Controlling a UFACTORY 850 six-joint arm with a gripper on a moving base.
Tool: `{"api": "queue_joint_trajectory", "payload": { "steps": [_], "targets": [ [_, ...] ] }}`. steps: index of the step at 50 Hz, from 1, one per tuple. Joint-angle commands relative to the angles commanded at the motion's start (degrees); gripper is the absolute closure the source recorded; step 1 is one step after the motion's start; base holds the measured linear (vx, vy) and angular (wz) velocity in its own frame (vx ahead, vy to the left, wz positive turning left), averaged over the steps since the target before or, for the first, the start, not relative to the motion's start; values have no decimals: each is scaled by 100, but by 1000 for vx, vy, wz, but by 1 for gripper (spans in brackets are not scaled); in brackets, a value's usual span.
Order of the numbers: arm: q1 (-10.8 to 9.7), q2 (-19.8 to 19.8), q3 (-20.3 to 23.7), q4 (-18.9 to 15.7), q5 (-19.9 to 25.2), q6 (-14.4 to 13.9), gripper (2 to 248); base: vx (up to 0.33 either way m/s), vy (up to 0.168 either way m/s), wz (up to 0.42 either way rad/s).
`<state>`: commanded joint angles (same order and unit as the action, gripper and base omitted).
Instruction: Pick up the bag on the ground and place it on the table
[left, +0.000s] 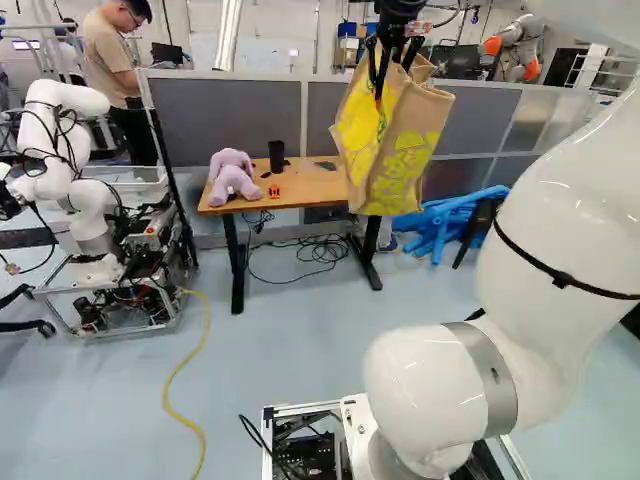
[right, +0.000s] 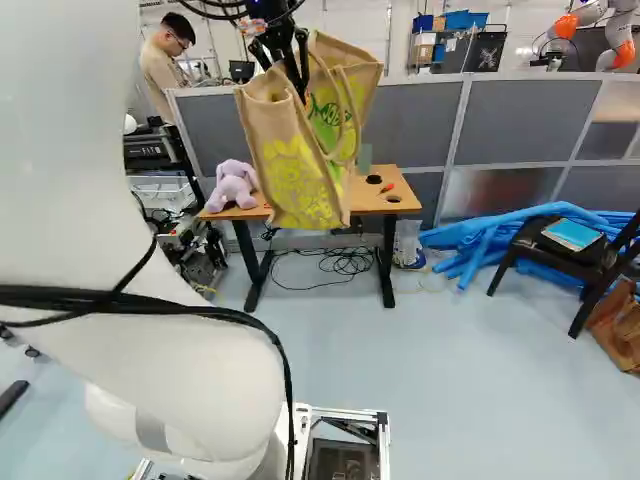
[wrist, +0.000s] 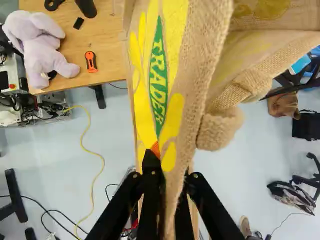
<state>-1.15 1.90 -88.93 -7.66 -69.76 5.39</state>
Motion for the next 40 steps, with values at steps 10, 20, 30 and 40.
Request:
{"api": "queue_joint_trajectory", "payload": {
  "steps": [10, 20, 30, 40],
  "targets": [
    [0, 0, 0, 0, 0, 0, 216, 121, 2, -2],
    [0, 0, 0, 0, 0, 0, 216, 124, 2, -4],
    [0, 0, 0, 0, 0, 0, 216, 123, 2, -3],
    [0, 0, 0, 0, 0, 0, 216, 125, 2, -8]
  ]
}}
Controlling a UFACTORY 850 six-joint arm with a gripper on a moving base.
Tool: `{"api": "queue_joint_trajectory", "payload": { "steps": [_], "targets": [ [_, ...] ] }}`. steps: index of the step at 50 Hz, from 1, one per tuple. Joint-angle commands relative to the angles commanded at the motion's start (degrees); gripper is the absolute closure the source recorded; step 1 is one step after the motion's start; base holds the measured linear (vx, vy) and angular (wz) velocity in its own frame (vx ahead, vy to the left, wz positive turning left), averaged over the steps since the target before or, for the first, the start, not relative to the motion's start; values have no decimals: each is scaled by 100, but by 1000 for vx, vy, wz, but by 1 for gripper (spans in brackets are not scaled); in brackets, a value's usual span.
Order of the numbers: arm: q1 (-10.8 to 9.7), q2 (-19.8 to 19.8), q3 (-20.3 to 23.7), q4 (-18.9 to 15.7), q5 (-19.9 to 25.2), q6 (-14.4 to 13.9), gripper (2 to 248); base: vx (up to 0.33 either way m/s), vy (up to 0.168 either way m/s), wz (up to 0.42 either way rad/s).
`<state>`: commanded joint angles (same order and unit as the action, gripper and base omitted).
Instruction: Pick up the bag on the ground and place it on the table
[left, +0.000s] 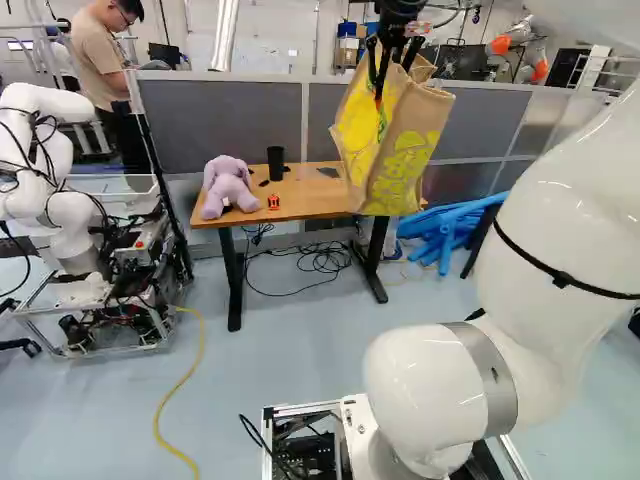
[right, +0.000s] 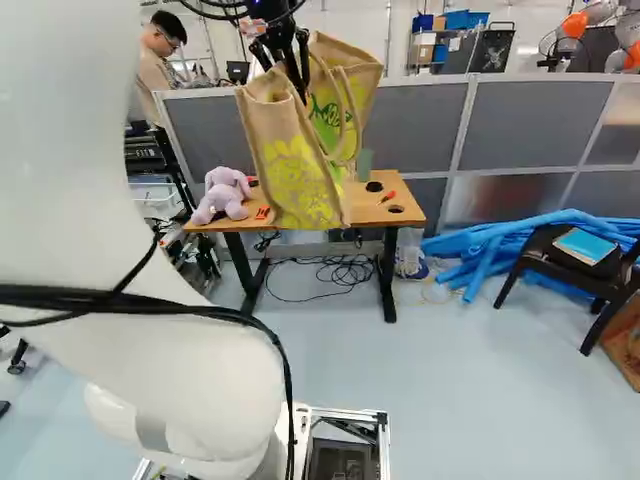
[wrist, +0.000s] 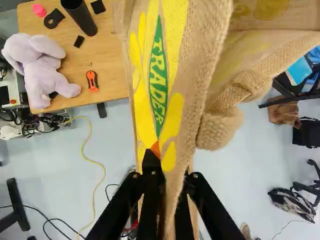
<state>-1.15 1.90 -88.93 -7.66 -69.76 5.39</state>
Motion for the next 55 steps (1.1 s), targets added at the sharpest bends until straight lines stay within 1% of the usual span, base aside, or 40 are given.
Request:
{"api": "queue_joint_trajectory", "payload": {
  "steps": [13, 26, 55],
  "targets": [
    [0, 0, 0, 0, 0, 0, 216, 127, 3, -20],
    [0, 0, 0, 0, 0, 0, 216, 117, 36, -26],
    [0, 0, 0, 0, 0, 0, 216, 129, 66, -25]
  ]
}}
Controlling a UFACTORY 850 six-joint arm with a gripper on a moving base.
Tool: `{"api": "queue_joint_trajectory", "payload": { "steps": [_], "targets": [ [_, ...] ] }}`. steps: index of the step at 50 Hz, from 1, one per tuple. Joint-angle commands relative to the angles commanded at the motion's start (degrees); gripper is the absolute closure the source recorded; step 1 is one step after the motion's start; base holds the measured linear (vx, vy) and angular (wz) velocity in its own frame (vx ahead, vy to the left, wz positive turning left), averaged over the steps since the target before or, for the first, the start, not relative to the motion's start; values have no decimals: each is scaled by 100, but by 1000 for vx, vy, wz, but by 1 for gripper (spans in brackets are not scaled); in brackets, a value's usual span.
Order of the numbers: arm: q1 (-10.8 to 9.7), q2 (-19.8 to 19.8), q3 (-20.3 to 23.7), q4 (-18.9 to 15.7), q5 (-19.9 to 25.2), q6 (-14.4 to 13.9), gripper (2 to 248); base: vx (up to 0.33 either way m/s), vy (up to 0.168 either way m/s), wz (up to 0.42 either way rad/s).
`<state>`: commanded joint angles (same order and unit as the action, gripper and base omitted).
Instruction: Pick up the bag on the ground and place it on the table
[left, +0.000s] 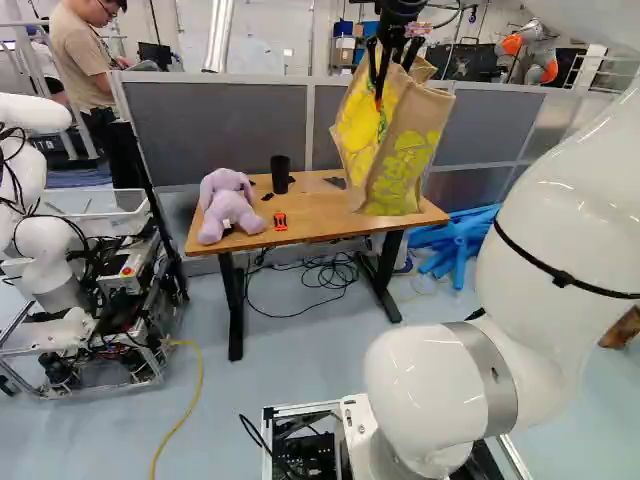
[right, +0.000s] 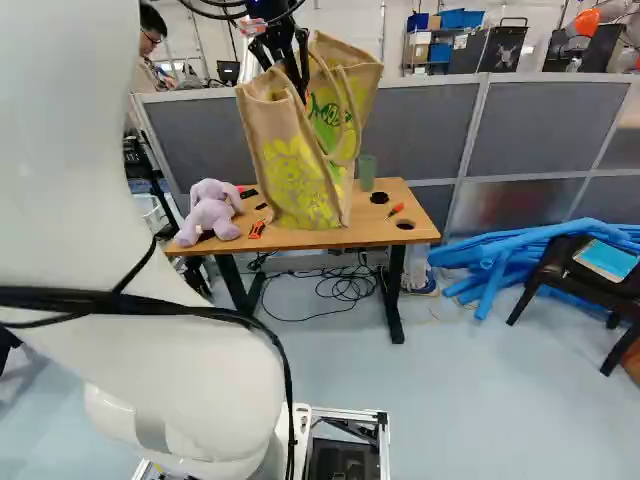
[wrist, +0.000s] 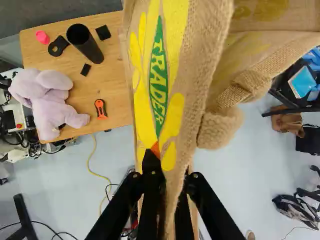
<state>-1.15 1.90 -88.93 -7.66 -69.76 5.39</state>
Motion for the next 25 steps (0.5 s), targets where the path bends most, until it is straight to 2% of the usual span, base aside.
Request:
{"api": "queue_joint_trajectory", "payload": {
  "steps": [25],
  "targets": [
    [0, 0, 0, 0, 0, 0, 216, 133, 72, -24]
  ]
}}
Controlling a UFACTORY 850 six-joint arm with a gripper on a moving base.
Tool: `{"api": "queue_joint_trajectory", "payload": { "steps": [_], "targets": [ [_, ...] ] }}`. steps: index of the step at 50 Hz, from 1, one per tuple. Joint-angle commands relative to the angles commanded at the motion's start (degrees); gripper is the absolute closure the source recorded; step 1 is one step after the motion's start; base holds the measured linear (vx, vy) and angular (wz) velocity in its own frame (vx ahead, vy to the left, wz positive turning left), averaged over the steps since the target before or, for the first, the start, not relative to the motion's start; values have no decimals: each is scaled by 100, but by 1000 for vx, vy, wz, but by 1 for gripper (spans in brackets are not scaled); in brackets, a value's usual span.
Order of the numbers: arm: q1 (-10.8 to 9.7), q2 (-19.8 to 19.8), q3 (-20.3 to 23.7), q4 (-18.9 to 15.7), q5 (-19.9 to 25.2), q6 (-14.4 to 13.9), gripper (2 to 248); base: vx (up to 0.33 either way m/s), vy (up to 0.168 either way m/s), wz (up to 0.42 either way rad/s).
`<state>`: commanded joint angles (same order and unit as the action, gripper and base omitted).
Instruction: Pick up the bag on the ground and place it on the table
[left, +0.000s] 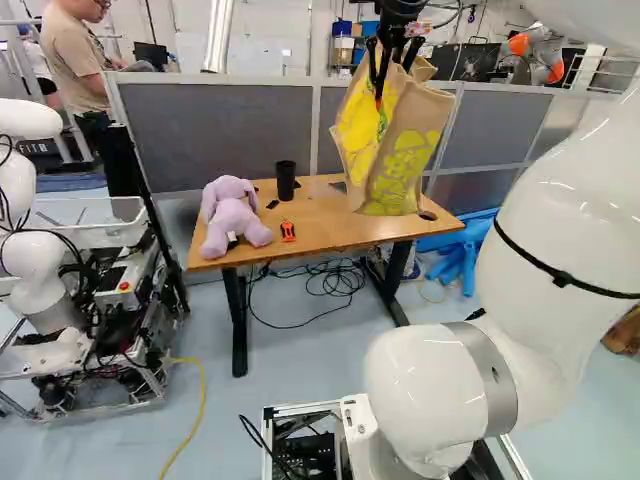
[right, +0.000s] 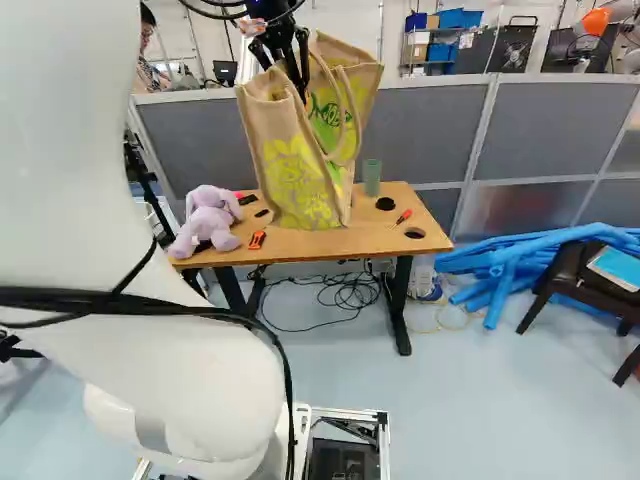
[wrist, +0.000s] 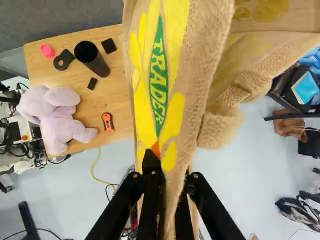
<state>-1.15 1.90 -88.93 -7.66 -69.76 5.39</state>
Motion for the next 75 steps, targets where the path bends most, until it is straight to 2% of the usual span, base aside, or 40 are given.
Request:
{"api": "queue_joint_trajectory", "payload": {
  "steps": [25, 67, 75],
  "targets": [
    [0, 0, 0, 0, 0, 0, 216, 129, 68, -13],
    [0, 0, 0, 0, 0, 0, 216, 5, 0, -2],
    [0, 0, 0, 0, 0, 281, 216, 0, 0, 0]
  ]
}}
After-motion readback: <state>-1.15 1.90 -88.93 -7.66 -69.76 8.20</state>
